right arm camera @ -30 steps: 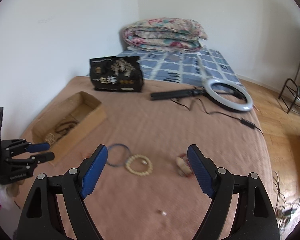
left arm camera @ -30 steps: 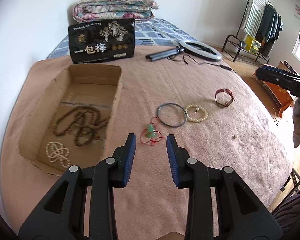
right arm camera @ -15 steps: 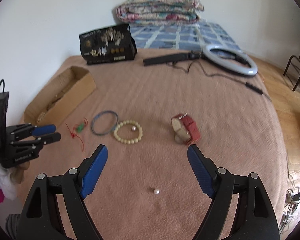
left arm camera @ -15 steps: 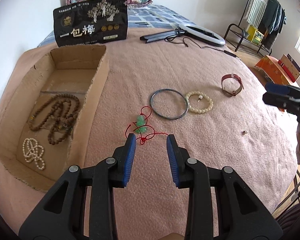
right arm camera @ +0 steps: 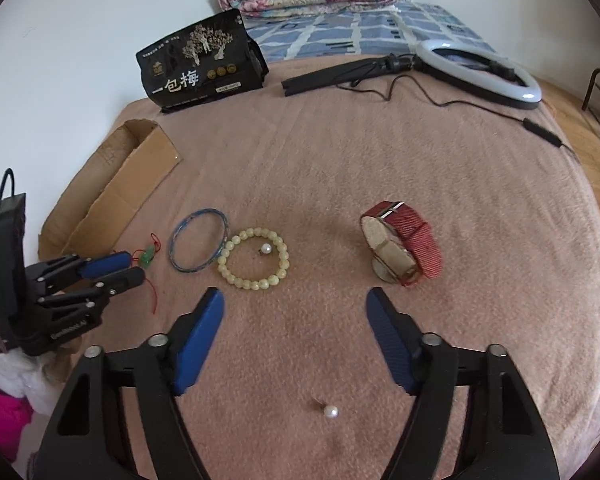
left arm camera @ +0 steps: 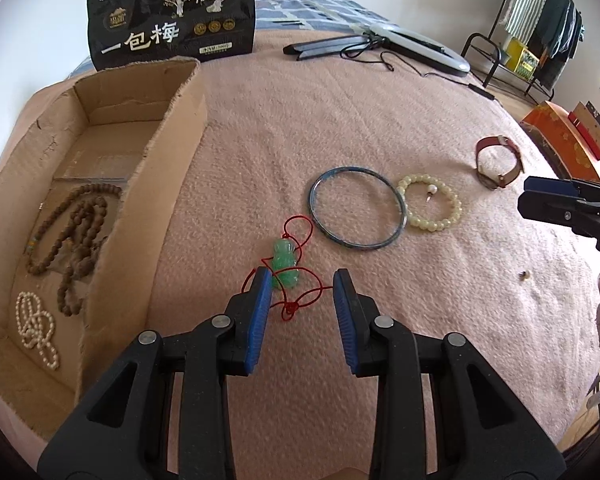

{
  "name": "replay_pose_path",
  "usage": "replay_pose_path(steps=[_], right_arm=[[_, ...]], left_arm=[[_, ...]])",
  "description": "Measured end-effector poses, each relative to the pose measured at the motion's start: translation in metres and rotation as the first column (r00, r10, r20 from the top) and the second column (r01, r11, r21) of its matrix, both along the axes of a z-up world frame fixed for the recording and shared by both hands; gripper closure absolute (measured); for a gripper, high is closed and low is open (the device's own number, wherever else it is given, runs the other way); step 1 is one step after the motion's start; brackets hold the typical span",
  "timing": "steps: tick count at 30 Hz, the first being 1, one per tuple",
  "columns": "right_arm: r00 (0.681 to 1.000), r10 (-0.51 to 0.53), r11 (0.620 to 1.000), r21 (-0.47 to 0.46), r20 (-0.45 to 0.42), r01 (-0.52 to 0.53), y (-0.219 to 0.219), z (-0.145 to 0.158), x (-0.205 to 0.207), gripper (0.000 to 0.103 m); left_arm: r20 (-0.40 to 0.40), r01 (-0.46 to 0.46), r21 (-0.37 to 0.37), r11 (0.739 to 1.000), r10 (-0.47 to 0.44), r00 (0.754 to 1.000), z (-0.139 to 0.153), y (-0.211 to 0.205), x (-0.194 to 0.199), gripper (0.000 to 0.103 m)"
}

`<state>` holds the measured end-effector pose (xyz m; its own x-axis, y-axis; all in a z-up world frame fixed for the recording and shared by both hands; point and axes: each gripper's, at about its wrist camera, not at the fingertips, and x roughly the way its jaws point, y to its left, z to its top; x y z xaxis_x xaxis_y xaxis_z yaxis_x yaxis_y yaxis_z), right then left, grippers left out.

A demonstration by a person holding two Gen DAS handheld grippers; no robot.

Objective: Organize jewelry
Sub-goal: 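Move the left tool to the green jade pendant while the right tool reaches the cream bead bracelet, then close the left tool on the jade pendant while the right tool closes on the bracelet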

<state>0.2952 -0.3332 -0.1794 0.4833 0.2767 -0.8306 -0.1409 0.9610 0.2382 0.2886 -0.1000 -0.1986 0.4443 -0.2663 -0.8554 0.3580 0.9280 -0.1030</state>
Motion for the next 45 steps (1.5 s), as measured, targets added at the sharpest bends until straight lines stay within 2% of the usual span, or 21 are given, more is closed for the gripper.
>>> replay_pose_path(steps=[10,14,19,21,23,27,32,45], right_arm=[[0.997,-0.023,0.999,0.048,-0.076,0.026,0.008,-0.022,0.026,0.061],[0.994,-0.025,0.999,0.028,-0.105,0.029,0.013,-0.031,0.034,0.069],[0.992,-0.028,1.000,-0.002,-0.122,0.028,0.019,-0.040,0.041,0.071],[0.992,-0.024,1.000,-0.015,-0.122,0.023,0.022,-0.040,0.043,0.071],[0.992,-0.018,0.999,-0.041,-0.123,0.013,0.026,-0.041,0.045,0.079],[0.993,0.003,0.997,-0.081,-0.121,-0.013,0.037,-0.043,0.046,0.094],[0.993,0.017,0.995,-0.092,-0.116,-0.027,0.042,-0.042,0.044,0.097],[0.999,-0.031,0.999,0.035,-0.039,0.032,0.023,-0.012,0.022,0.097]], left_arm=[[-0.002,-0.005,0.023,1.000,0.005,1.000,-0.011,-0.003,0.013,0.072],[-0.005,-0.012,0.014,1.000,0.012,1.000,-0.013,-0.003,0.017,0.072],[-0.005,-0.020,0.002,1.000,0.020,1.000,-0.016,-0.001,0.017,0.076],[-0.003,-0.018,0.001,1.000,0.018,1.000,-0.016,-0.002,0.016,0.081],[-0.002,-0.016,0.002,1.000,0.016,1.000,-0.015,-0.002,0.015,0.086],[0.002,-0.021,0.002,1.000,0.021,1.000,-0.015,-0.002,0.015,0.088],[0.003,-0.028,-0.002,1.000,0.028,1.000,-0.014,-0.002,0.012,0.088],[0.022,-0.012,-0.024,1.000,0.013,1.000,0.001,-0.002,-0.004,0.088]])
